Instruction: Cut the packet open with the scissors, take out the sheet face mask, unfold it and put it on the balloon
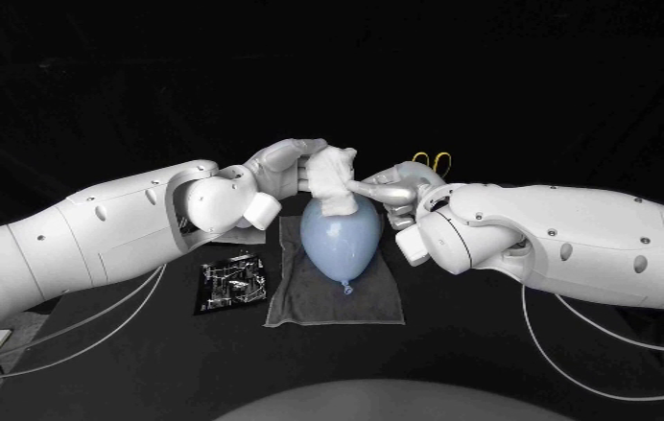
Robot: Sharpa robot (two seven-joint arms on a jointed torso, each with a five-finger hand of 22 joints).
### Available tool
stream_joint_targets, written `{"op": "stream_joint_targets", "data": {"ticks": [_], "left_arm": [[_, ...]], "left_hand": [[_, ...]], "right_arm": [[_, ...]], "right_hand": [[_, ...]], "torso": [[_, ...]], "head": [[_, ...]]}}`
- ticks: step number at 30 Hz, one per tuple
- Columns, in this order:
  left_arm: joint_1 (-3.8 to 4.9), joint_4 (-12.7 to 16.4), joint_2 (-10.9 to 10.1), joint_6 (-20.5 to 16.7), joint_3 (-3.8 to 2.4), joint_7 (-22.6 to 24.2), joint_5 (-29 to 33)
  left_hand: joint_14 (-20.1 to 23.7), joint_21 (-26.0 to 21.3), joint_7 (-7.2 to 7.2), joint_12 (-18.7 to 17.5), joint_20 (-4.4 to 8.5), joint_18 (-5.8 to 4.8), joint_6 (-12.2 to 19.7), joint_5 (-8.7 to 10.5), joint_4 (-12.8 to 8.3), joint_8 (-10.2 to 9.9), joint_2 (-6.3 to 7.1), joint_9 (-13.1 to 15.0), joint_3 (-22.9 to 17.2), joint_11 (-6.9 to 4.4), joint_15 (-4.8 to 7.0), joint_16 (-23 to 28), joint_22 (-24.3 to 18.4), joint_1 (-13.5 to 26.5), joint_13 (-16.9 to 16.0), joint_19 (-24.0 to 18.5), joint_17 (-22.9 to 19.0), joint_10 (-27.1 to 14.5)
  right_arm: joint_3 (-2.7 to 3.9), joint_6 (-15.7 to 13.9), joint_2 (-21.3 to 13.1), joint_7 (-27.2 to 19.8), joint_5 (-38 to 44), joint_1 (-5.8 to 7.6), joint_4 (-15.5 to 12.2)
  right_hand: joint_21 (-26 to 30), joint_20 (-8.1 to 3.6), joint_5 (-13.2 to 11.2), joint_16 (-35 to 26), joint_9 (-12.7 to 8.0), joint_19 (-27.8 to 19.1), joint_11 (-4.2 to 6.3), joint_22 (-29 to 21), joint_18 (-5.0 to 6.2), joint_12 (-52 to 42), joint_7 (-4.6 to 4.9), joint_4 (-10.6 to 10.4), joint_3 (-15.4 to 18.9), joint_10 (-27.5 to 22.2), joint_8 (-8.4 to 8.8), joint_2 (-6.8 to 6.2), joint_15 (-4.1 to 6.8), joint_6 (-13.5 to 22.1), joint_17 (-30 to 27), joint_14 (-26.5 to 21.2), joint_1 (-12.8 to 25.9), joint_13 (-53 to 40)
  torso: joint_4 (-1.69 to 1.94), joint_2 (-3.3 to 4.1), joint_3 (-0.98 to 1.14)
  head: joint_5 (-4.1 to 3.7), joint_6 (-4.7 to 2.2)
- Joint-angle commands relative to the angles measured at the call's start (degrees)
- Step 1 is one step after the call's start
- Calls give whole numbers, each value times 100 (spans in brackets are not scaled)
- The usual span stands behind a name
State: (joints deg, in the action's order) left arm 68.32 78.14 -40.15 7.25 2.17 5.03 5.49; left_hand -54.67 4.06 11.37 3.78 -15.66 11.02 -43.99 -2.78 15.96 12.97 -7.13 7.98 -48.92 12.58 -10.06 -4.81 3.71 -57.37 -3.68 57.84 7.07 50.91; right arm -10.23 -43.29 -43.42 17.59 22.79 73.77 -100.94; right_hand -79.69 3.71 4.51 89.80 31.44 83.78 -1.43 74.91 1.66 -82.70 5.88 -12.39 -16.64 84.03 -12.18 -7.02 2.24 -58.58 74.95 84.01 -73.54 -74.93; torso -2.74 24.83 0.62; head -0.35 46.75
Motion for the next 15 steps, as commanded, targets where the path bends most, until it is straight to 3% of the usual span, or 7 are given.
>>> {"op": "stream_joint_targets", "data": {"ticks": [1, 8, 15], "left_arm": [[10, 12, 13, 4, -9, 84, -23], [10, 11, 17, 5, -9, 77, -27], [10, 12, 16, 12, -9, 69, -32]], "left_hand": [[12, -27, 411, 8, -33, -41, -7, -3, -45, 39, 14, 5, -6, 7, -15, 31, -8, -57, -5, -10, -7, 32], [15, -30, 411, 8, -34, -42, -8, -3, -45, 40, 15, 6, -7, 7, -16, 34, -9, -58, -4, -16, -8, 35], [19, -34, 411, 9, -36, -43, -12, -3, -47, 42, 17, 7, -10, 6, -17, 37, -10, -61, -5, -26, -9, 41]], "right_arm": [[5, 41, 19, -126, 38, 0, -10], [5, 10, 43, -161, 38, -1, -1], [5, -135, 56, -265, 9, -1, 20]], "right_hand": [[-9, -20, -17, 20, -6, 277, 36, 1091, 67, -30, -32, 91, -48, 307, -21, 35, 31, -32, 1505, 599, -137, -1151], [-17, -31, 65, 20, -22, 284, 47, 1097, 64, -47, -43, 232, -160, 314, -19, 55, 41, -53, 1505, 599, -295, -1157], [-119, -86, 24, 20, 20, 331, 126, 1146, 41, -174, -127, 687, -750, 374, -126, 320, 110, -200, 1505, 599, -658, -1217]], "torso": [[-1, -1, 4], [-3, -1, 3], [-2, -1, 1]], "head": [[-2, -4], [-1, 2], [-13, 8]]}}
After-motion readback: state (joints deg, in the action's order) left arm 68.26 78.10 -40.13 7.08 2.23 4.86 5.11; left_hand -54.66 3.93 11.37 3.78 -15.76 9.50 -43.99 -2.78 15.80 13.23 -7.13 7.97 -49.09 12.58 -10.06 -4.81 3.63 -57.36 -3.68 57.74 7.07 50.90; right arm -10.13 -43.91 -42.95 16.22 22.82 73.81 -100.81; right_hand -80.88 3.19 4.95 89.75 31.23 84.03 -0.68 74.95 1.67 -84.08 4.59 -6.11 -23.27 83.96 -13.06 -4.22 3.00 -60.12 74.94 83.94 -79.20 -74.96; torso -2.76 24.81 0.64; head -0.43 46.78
